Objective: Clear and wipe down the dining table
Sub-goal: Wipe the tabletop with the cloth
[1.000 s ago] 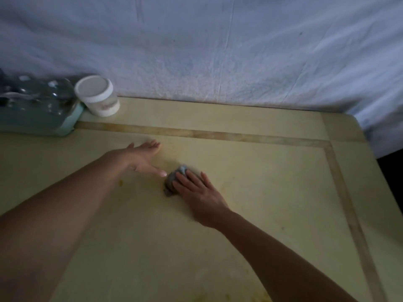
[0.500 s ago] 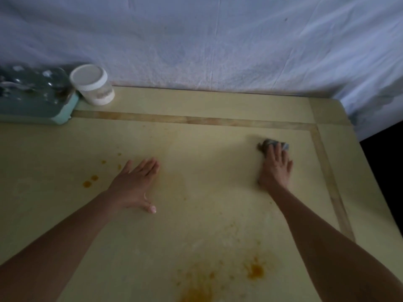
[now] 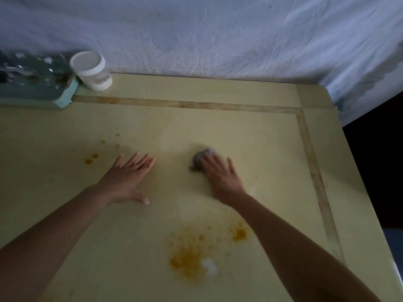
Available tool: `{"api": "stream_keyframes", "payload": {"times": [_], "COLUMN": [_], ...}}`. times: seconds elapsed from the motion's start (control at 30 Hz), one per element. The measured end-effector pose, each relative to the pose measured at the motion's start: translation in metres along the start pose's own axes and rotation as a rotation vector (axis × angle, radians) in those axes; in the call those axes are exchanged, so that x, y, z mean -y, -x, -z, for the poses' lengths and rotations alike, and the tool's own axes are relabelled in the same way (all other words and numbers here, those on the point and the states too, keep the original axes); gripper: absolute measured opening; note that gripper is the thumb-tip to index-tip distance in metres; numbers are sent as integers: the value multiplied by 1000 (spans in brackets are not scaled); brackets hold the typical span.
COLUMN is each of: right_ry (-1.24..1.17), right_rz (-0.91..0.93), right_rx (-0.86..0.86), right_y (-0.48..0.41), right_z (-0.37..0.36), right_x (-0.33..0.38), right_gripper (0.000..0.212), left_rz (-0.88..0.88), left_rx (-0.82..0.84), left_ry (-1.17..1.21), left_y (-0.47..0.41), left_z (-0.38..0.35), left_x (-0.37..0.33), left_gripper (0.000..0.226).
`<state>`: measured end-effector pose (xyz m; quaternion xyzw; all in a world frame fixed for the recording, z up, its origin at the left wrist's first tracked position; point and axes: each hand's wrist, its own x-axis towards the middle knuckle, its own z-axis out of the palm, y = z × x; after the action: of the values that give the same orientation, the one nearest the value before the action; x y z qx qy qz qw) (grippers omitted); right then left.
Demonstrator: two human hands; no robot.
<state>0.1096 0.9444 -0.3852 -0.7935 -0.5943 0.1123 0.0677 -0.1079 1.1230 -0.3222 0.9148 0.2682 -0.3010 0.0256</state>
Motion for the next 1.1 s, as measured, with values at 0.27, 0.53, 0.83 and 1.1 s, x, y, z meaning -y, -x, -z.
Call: {"api": "stream_keyframes", "payload": {"times": [0.27,0.53,0.83,1.1], "right_ry": [-178,-141,-16,-138], "right_rz": [-659,-363,366,-468], "right_rx": [-140,-18,209,27], "right_y": [91,58,100,145], "right_z": [22,1,-38,4], "right_x": [-89,-13,115,-14], "right_gripper": [60,59,70,73], "left_rz": [77,136,119,31], "left_rx": [97,98,123,2], "left_ry": [116,184,159,144], "left_y": [30,27,33,76], "left_z": [-33,-29,-18,-65], "left_x": [-17,-30,-27,-23], "left_gripper": [113,106,83,62]}}
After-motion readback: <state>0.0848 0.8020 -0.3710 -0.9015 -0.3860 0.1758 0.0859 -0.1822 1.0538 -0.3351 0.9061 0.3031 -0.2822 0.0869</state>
